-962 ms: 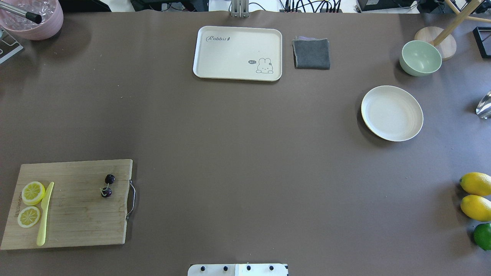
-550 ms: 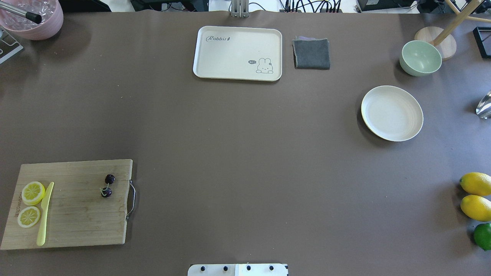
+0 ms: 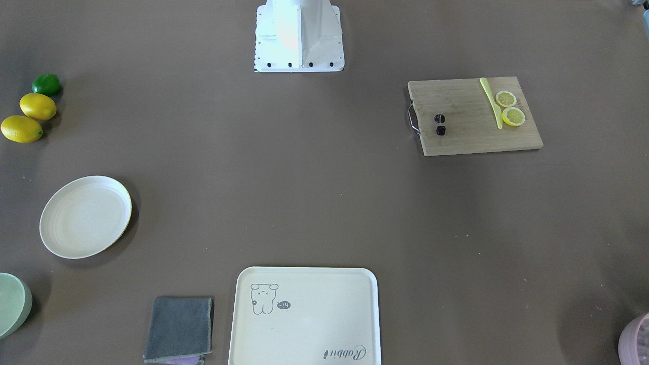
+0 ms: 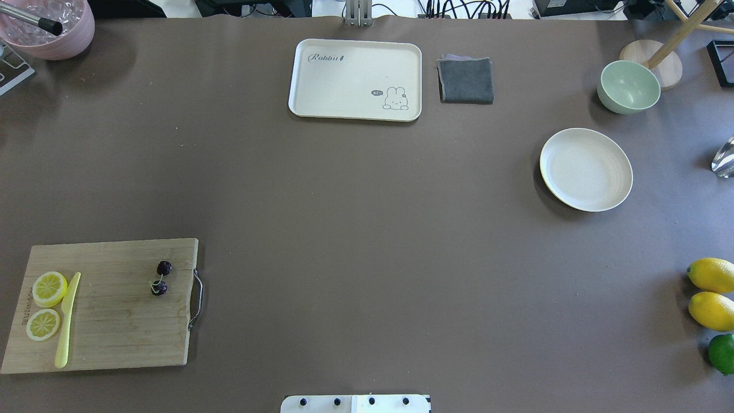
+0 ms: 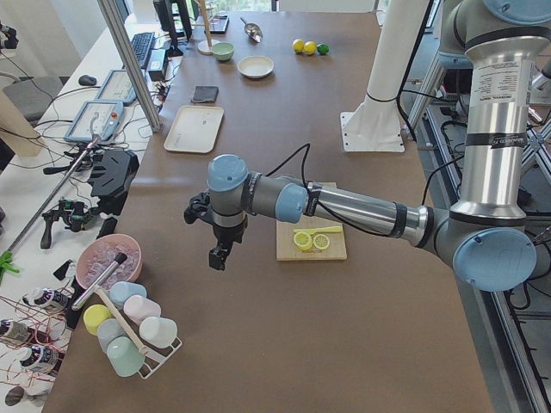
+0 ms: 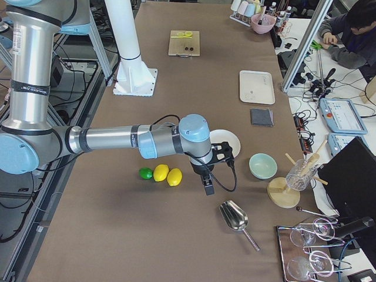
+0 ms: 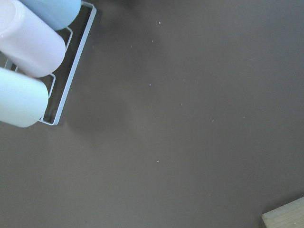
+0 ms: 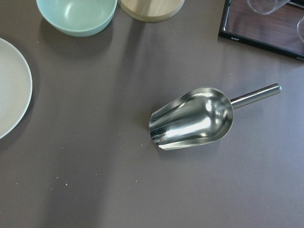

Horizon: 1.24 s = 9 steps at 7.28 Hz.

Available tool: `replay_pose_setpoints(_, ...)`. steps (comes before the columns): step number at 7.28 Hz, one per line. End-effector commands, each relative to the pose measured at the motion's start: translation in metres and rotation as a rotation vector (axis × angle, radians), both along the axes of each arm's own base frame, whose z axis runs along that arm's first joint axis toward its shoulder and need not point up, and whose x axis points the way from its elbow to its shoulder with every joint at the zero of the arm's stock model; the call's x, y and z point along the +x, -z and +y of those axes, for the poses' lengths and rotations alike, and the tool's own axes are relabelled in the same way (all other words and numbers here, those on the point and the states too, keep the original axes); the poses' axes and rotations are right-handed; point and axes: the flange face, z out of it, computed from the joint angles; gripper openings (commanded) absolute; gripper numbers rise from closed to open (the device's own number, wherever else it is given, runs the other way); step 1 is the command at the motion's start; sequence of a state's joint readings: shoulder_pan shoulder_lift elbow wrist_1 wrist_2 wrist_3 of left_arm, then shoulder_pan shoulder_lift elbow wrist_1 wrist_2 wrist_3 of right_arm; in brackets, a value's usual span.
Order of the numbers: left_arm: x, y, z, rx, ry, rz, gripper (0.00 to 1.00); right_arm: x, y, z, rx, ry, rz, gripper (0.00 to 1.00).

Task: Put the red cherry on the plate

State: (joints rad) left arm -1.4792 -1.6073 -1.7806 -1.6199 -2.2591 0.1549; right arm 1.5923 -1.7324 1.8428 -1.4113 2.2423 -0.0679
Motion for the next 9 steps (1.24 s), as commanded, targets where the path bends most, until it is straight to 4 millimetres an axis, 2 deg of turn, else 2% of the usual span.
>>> replay_pose_setpoints(1, 0.000, 0.034, -0.027, 0.124, -0.003, 0.035, 0.98, 0.000, 0.018, -0.008, -0.026, -0.099, -0.027, 1.00)
replay_pose_setpoints(2, 0.004, 0.036, -0.027, 0.150, -0.021, 0.085, 0.98, -0.019, 0.037, -0.025, -0.080, -0.150, -0.102, 1.00)
replay_pose_setpoints(3, 0.008, 0.036, -0.027, 0.172, -0.039, 0.125, 0.98, -0.050, 0.047, -0.034, -0.108, -0.143, -0.126, 1.00)
replay_pose_setpoints(4, 0.016, 0.045, -0.026, 0.096, 0.040, 0.167, 0.98, -0.085, 0.053, -0.039, -0.120, -0.154, -0.158, 0.99)
replay_pose_setpoints(5, 0.044, 0.052, -0.026, 0.070, 0.086, 0.215, 0.98, -0.128, 0.059, -0.039, -0.144, -0.181, -0.194, 0.98)
replay_pose_setpoints(6, 0.067, 0.045, -0.022, 0.066, 0.100, 0.249, 0.98, -0.167, 0.053, -0.042, -0.135, -0.182, -0.176, 0.97)
replay_pose_setpoints(7, 0.078, 0.042, -0.023, 0.073, 0.105, 0.272, 0.98, -0.196, 0.040, -0.070, -0.143, -0.192, -0.195, 0.94)
replay_pose_setpoints(8, 0.079, 0.042, -0.022, 0.077, 0.106, 0.277, 0.98, -0.226, 0.004, -0.088, -0.138, -0.188, -0.225, 0.90)
replay_pose_setpoints(9, 0.079, 0.039, -0.018, 0.077, 0.106, 0.277, 0.98, -0.253, -0.026, -0.088, -0.135, -0.211, -0.293, 0.86)
